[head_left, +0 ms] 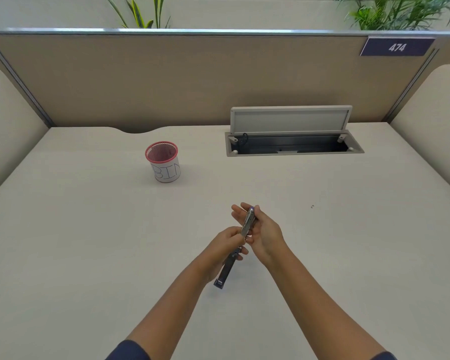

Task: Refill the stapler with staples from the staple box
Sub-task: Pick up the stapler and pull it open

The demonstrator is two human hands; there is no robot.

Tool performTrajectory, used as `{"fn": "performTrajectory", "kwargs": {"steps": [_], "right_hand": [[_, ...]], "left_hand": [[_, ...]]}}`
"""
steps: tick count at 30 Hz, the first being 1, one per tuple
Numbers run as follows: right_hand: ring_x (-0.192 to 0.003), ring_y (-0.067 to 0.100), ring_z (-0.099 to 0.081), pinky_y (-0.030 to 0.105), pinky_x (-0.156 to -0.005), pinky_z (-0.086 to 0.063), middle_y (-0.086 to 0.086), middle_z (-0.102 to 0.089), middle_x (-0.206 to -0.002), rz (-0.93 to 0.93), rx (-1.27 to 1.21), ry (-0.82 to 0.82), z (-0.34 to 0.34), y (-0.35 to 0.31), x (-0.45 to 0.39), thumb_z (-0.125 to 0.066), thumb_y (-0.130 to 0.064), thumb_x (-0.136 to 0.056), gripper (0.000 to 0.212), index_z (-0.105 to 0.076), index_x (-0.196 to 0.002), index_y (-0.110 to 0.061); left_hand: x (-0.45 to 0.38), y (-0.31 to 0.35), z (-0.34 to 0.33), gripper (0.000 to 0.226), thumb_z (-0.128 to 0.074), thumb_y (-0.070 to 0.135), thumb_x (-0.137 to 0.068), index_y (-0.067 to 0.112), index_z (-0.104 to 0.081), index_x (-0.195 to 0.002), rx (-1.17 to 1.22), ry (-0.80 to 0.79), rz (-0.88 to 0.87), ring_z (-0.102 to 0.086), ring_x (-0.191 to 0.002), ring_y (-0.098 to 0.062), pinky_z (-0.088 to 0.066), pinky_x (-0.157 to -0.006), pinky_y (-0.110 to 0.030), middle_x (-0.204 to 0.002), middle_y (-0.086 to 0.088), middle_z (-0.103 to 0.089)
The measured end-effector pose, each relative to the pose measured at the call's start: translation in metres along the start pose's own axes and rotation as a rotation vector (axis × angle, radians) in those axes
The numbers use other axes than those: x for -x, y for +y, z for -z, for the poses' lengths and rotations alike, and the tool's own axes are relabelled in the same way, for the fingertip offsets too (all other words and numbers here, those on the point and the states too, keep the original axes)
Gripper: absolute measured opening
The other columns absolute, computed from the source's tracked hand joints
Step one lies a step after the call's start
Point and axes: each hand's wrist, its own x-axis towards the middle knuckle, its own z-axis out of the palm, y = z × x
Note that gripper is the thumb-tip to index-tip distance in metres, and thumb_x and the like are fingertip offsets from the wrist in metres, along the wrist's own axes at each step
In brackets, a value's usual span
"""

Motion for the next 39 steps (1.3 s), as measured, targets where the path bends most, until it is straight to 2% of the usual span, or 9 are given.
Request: {"fn": "performTrajectory", "kwargs": {"steps": [3, 5, 13, 19, 21, 24, 29, 32, 39], "right_hand": [[-0.114, 0.023, -0.059, 0.040, -0.087, -0.049, 0.006, -0.070, -0.102, -0.033, -0.021, -0.015, 0.002, -0.002, -0.001, -0.029, -0.030, -0.101, 0.036, -0.059, -0.103, -0.011], [-0.112, 0.024, -0.059, 0.046, -0.103, -0.040, 0.007, -0.069, -0.102, -0.047, -0.036, -0.027, 0.002, -0.002, -0.002, -0.029, -0.029, -0.101, 0.036, -0.058, -0.105, -0.009], [-0.108, 0.023, -0.061, 0.037, -0.084, -0.049, 0.006, -0.069, -0.105, -0.008, 0.031, -0.023, -0.001, 0.000, 0.000, -0.027, -0.030, -0.101, 0.038, -0.059, -0.106, -0.011], [-0.106, 0.022, -0.062, 0.036, -0.079, -0.051, 0.006, -0.068, -0.108, 0.020, 0.141, 0.008, -0.007, -0.001, 0.001, -0.025, -0.030, -0.102, 0.038, -0.059, -0.106, -0.013], [-0.107, 0.021, -0.063, 0.035, -0.078, -0.051, 0.006, -0.068, -0.109, 0.036, 0.183, 0.014, -0.008, -0.002, 0.002, -0.026, -0.030, -0.102, 0.038, -0.059, -0.108, -0.013], [-0.107, 0.020, -0.063, 0.036, -0.074, -0.051, 0.005, -0.069, -0.108, 0.031, 0.170, 0.018, -0.007, -0.004, 0.002, -0.026, -0.030, -0.102, 0.037, -0.059, -0.107, -0.014], [-0.106, 0.023, -0.063, 0.043, -0.088, -0.049, 0.006, -0.069, -0.109, 0.019, 0.172, 0.024, 0.000, -0.002, 0.000, -0.026, -0.031, -0.102, 0.038, -0.060, -0.107, -0.014], [-0.105, 0.022, -0.063, 0.042, -0.095, -0.048, 0.008, -0.068, -0.111, 0.009, 0.230, 0.040, 0.002, 0.000, -0.004, -0.029, -0.033, -0.101, 0.039, -0.057, -0.115, -0.010], [-0.106, 0.027, -0.061, 0.036, -0.099, -0.045, 0.014, -0.062, -0.116, 0.001, 0.381, 0.158, 0.014, 0.004, -0.017, -0.034, -0.032, -0.100, 0.037, -0.055, -0.112, -0.004]], "left_hand": [[0.001, -0.004, 0.002, 0.057, -0.049, 0.022, -0.063, 0.006, -0.052, -0.117, 0.046, -0.031, 0.002, -0.055, -0.081, -0.013, -0.046, -0.072, -0.024, -0.107, -0.009, -0.057], [0.003, -0.006, 0.003, 0.060, -0.055, 0.022, -0.058, 0.008, -0.052, -0.117, 0.080, -0.054, -0.012, -0.054, -0.084, -0.015, -0.045, -0.073, -0.025, -0.109, -0.009, -0.056], [0.003, -0.016, 0.010, 0.075, -0.058, 0.028, -0.051, 0.015, -0.047, -0.124, 0.118, -0.133, -0.023, -0.059, -0.089, -0.013, -0.048, -0.073, -0.025, -0.118, -0.004, -0.055], [0.002, -0.011, 0.002, 0.038, -0.053, 0.038, -0.082, 0.014, -0.055, -0.112, 0.193, -0.016, 0.012, -0.059, -0.079, -0.015, -0.046, -0.070, -0.027, -0.108, -0.005, -0.060], [0.002, -0.011, 0.001, 0.015, -0.048, 0.023, -0.092, 0.018, -0.057, -0.103, 0.184, 0.022, 0.012, -0.058, -0.079, -0.016, -0.047, -0.069, -0.025, -0.109, -0.008, -0.059], [0.000, -0.012, 0.001, 0.021, -0.044, 0.006, -0.089, 0.017, -0.058, -0.100, 0.186, 0.032, 0.005, -0.059, -0.079, -0.017, -0.048, -0.070, -0.026, -0.108, -0.009, -0.060], [-0.001, -0.019, 0.002, 0.023, -0.046, 0.009, -0.092, 0.012, -0.056, -0.113, 0.276, 0.087, 0.007, -0.065, -0.084, -0.019, -0.051, -0.075, -0.027, -0.109, -0.006, -0.065], [-0.002, -0.024, 0.002, 0.017, -0.048, 0.009, -0.092, 0.010, -0.059, -0.106, 0.325, 0.136, 0.010, -0.067, -0.086, -0.023, -0.052, -0.076, -0.028, -0.102, -0.006, -0.066], [-0.011, -0.035, -0.002, 0.011, -0.052, 0.011, -0.092, 0.009, -0.061, -0.087, 0.358, 0.288, 0.036, -0.068, -0.080, -0.023, -0.053, -0.072, -0.030, -0.090, -0.010, -0.063]]}}
